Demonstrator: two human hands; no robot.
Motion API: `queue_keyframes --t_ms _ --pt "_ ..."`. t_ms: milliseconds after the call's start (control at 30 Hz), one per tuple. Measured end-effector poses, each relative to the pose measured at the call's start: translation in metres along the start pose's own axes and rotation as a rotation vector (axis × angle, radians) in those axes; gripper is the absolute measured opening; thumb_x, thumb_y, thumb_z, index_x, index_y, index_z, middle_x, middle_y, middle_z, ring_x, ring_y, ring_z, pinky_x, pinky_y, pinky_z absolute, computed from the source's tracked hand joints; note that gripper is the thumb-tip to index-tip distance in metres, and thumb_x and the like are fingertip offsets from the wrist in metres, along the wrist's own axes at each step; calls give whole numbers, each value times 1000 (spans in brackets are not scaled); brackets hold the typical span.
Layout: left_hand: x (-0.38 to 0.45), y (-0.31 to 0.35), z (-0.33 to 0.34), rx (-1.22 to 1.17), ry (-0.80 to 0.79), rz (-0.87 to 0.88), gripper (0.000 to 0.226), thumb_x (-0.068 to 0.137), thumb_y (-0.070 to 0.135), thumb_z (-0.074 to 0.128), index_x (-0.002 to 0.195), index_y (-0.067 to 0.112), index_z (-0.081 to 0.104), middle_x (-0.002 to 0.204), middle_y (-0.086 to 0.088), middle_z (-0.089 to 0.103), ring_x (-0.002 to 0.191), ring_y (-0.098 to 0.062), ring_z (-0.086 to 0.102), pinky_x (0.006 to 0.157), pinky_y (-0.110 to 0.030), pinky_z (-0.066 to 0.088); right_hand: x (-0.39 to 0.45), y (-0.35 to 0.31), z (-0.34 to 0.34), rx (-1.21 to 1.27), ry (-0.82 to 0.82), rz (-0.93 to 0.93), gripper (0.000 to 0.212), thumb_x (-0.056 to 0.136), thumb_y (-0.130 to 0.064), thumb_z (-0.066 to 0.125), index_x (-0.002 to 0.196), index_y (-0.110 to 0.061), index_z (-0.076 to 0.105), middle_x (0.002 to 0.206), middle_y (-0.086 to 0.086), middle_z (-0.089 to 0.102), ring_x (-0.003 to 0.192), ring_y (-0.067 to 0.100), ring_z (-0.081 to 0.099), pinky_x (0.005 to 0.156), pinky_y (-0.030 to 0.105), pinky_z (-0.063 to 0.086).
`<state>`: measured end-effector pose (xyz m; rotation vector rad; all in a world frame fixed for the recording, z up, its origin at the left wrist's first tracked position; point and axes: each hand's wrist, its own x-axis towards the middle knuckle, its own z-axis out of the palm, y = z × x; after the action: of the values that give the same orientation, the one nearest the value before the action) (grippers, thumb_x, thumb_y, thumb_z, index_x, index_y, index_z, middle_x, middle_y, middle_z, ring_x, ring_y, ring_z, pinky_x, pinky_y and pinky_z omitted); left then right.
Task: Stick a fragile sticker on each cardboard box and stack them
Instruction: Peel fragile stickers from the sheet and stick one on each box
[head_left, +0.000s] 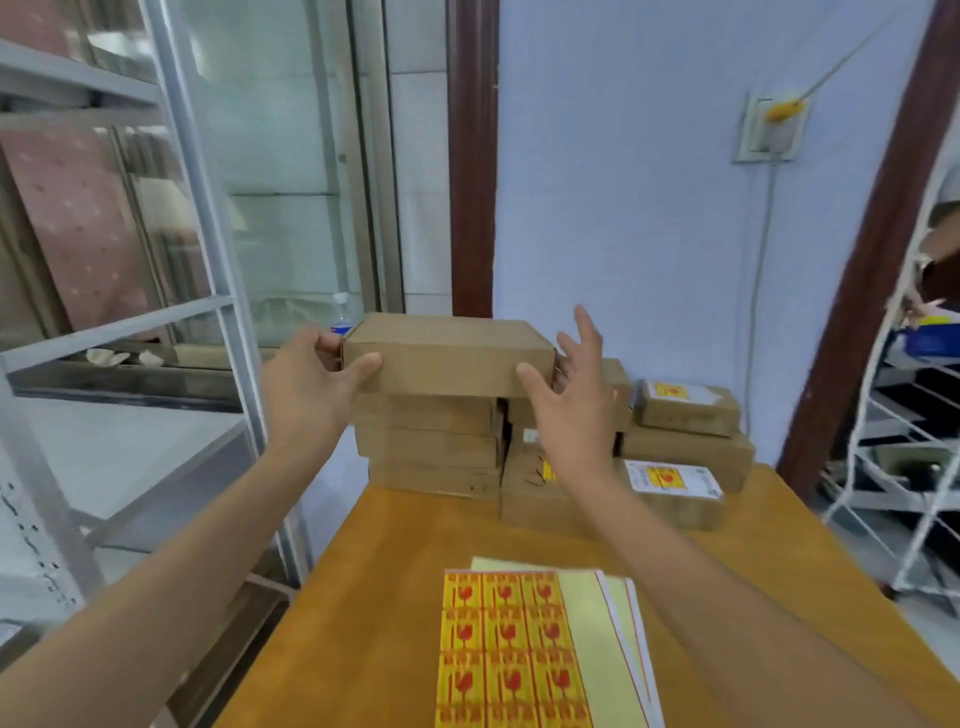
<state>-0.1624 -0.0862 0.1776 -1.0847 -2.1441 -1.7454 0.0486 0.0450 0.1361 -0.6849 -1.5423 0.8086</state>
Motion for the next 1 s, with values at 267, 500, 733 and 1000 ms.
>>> queue_keyframes --t_ms 267,500,733,1000 --pt "-131 52 25 4 -111 21 31 82 33 83 98 20 59 89 10 63 85 -12 63 71 -27 53 -105 -18 -138 -242 5 -43 78 97 -23 72 156 -52 29 157 -21 46 143 3 45 115 27 42" --pt "-263 57 81 -103 -339 -4 33 87 34 79 100 22 52 96 7 63 90 -14 62 70 -33 56 -180 0 -245 -504 78 0 56 93 -33 75 142 -38 46 160 -11 37 144 -4 32 109 5 25" --pt "-323 44 114 -81 -555 23 36 84 31 82 88 27 46 98 11 58 91 -8 59 72 -34 57 -222 44 -306 -755 33 122 59 88 -28 80 139 -25 51 159 0 33 137 -1 31 107 33 38" --pt "-297 -7 80 19 -663 189 20 91 25 74 99 33 57 104 19 65 101 -1 64 81 -27 59 -236 78 -310 -953 -156 173 61 93 -42 70 145 -28 40 169 -3 12 154 32 27 114 52 41"
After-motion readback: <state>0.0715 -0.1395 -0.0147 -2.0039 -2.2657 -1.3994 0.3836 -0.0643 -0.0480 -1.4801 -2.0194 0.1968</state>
